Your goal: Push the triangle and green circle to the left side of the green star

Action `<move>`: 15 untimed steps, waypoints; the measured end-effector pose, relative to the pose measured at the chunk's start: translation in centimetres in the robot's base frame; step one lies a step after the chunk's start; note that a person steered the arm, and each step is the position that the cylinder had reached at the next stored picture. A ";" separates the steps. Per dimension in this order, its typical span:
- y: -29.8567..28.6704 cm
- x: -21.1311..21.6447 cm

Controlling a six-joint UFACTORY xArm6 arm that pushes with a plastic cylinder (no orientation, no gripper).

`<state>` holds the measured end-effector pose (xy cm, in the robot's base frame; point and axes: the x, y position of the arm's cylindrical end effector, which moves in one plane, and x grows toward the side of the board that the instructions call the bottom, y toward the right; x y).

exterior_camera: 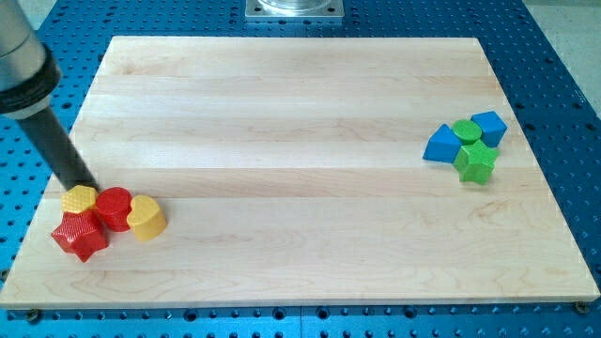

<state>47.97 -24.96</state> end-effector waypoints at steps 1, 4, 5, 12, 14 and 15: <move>0.6 -2.0; 0.9 -3.6; 2.0 -3.9; 43.0 -15.8; 54.9 -16.5; 59.5 -16.1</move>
<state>31.87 34.56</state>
